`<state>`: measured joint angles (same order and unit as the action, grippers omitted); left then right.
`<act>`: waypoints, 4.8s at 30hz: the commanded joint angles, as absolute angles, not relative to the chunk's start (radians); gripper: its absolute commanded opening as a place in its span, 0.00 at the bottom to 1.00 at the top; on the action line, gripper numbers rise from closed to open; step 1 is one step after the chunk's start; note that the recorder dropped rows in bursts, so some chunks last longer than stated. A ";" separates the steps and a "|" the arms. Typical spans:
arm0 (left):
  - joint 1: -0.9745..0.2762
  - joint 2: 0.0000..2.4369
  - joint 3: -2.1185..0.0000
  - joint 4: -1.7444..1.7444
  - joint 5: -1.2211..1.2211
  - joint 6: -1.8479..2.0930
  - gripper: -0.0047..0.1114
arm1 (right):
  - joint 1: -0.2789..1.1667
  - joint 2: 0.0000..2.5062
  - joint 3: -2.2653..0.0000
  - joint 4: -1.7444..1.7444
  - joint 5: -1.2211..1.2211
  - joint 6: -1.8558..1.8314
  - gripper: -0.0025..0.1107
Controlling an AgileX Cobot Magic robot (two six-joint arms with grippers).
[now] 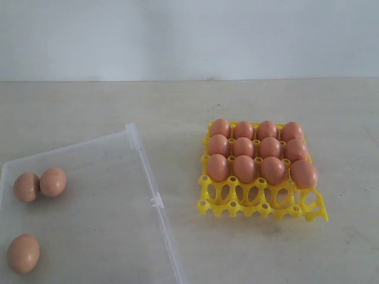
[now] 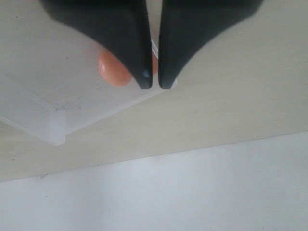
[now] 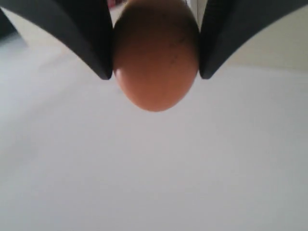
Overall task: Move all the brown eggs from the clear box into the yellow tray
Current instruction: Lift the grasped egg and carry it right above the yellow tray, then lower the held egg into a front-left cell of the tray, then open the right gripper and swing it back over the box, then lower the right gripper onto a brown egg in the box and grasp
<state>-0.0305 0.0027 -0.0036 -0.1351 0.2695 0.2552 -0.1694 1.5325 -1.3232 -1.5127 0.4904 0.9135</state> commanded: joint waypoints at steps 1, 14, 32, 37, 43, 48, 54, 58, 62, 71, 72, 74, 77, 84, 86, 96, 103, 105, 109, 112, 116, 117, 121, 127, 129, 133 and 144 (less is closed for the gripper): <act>-0.034 0.000 0.000 -0.142 0.262 0.255 0.08 | -0.183 1.543 -1.326 -1.039 0.739 0.528 0.02; -0.034 0.000 0.000 -0.142 0.262 0.255 0.08 | -0.259 1.619 -1.326 0.649 1.055 -0.667 0.02; -0.034 0.000 0.000 -0.142 0.262 0.255 0.08 | 0.070 1.601 -0.656 1.696 1.023 -1.986 0.02; -0.034 0.000 0.000 -0.142 0.262 0.255 0.08 | 0.105 1.601 -0.645 1.744 0.870 -2.127 0.02; -0.034 0.000 0.000 -0.142 0.262 0.255 0.08 | 0.105 1.627 -0.645 1.744 0.730 -2.131 0.02; -0.034 0.000 0.000 -0.142 0.262 0.255 0.08 | 0.137 1.682 -0.652 1.744 0.778 -2.131 0.02; -0.034 0.000 0.000 -0.142 0.262 0.255 0.08 | 0.150 1.735 -0.681 1.744 0.730 -2.131 0.02; -0.034 0.000 0.000 -0.142 0.262 0.255 0.08 | 0.152 1.756 -0.699 1.744 0.772 -2.131 0.02; -0.034 0.000 0.000 -0.142 0.262 0.255 0.08 | 0.152 1.775 -0.706 1.744 0.781 -2.131 0.02; -0.034 0.000 0.000 -0.142 0.262 0.255 0.08 | 0.152 1.816 -0.742 1.744 0.750 -2.131 0.19; -0.034 0.000 0.000 -0.142 0.262 0.255 0.08 | 0.152 1.816 -0.746 1.744 0.750 -2.131 0.25; -0.034 0.000 0.000 -0.142 0.262 0.255 0.08 | 0.152 1.816 -0.752 1.744 0.750 -2.131 0.32; -0.034 0.000 0.000 -0.142 0.262 0.255 0.08 | 0.152 1.816 -0.759 1.744 0.749 -2.131 0.32; -0.034 0.000 0.000 -0.142 0.262 0.255 0.08 | 0.152 1.816 -0.759 1.744 0.749 -2.131 0.33; -0.034 0.000 0.000 -0.142 0.262 0.255 0.08 | 0.152 1.816 -0.759 1.744 0.749 -2.131 0.33; -0.034 0.000 0.000 -0.142 0.262 0.255 0.08 | 0.152 1.845 -0.759 1.744 0.740 -2.131 0.51; -0.034 0.000 0.000 -0.142 0.262 0.255 0.08 | 0.152 1.863 -0.759 1.744 0.733 -2.131 0.51; -0.034 0.000 0.000 -0.142 0.262 0.255 0.08 | 0.152 1.863 -0.759 1.744 0.750 -2.131 0.51; -0.034 0.000 0.000 -0.142 0.262 0.255 0.08 | 0.152 1.823 -0.775 1.744 0.831 -2.129 0.51; -0.034 0.000 0.000 -0.142 0.262 0.255 0.08 | 0.150 1.750 -0.797 1.744 0.928 -2.081 0.51; -0.034 0.000 0.000 -0.142 0.262 0.255 0.08 | 0.154 1.637 -0.850 1.744 1.068 -2.028 0.46; -0.034 0.000 0.000 -0.142 0.262 0.255 0.08 | 0.167 1.611 -0.872 1.744 1.079 -2.004 0.40; -0.034 0.000 0.000 -0.142 0.262 0.255 0.08 | 0.304 1.567 -0.991 1.707 0.936 -1.906 0.06; -0.034 0.000 0.000 -0.142 0.262 0.255 0.08 | 0.656 1.684 -1.213 1.289 0.510 -1.524 0.06; -0.034 0.000 0.000 -0.142 0.262 0.255 0.08 | 0.742 1.757 -1.260 1.090 0.428 -1.297 0.06; -0.034 0.000 0.000 -0.142 0.262 0.255 0.08 | 0.819 1.886 -1.314 0.748 0.481 -0.814 0.06; -0.034 0.000 0.000 -0.142 0.262 0.255 0.08 | 0.849 1.976 -1.339 0.775 0.475 -0.551 0.30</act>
<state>-0.0305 0.0027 -0.0036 -0.1351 0.2695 0.2552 0.8482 1.9826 -1.3265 0.6982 0.5402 -0.5640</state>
